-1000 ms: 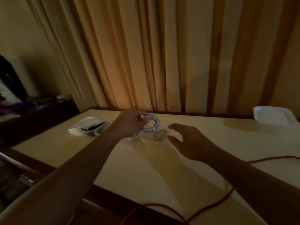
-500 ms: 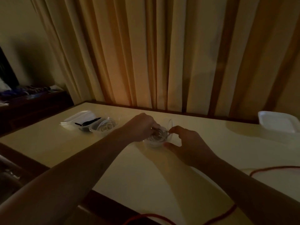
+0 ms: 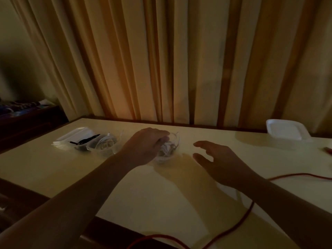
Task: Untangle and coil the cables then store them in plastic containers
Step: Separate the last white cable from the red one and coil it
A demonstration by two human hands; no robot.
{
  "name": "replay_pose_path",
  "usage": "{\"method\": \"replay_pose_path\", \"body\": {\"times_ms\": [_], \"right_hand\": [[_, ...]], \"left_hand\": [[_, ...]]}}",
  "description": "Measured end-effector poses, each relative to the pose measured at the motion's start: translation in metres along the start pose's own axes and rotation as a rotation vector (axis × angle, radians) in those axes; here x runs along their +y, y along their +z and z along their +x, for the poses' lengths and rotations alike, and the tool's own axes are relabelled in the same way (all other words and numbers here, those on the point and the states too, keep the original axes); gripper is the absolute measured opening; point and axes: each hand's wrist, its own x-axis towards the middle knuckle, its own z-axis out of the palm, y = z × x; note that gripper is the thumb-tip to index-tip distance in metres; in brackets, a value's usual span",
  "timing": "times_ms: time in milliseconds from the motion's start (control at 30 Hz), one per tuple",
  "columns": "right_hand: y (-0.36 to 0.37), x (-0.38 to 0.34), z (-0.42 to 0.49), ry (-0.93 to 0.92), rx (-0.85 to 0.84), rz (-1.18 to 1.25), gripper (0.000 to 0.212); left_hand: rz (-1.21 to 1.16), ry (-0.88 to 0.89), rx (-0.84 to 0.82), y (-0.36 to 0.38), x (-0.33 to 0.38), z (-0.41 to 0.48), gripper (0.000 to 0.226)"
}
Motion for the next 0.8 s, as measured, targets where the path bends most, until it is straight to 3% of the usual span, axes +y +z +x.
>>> {"method": "replay_pose_path", "body": {"times_ms": [167,333,567,800], "right_hand": [[0.002,-0.014,0.002,-0.092,0.022,0.008,0.042],[0.021,-0.030,0.016,-0.177,0.036,-0.033,0.039],[0.021,-0.031,0.023,-0.157,0.051,-0.016,0.039],[0.012,-0.026,0.012,-0.137,0.076,-0.004,0.049]], "left_hand": [[-0.037,-0.099,-0.025,0.007,0.007,0.000,0.031],[-0.206,-0.141,0.116,0.004,-0.002,-0.003,0.016],[-0.367,-0.168,0.205,0.003,-0.012,-0.015,0.014],[-0.371,-0.129,0.313,-0.003,-0.004,-0.024,0.017]]}}
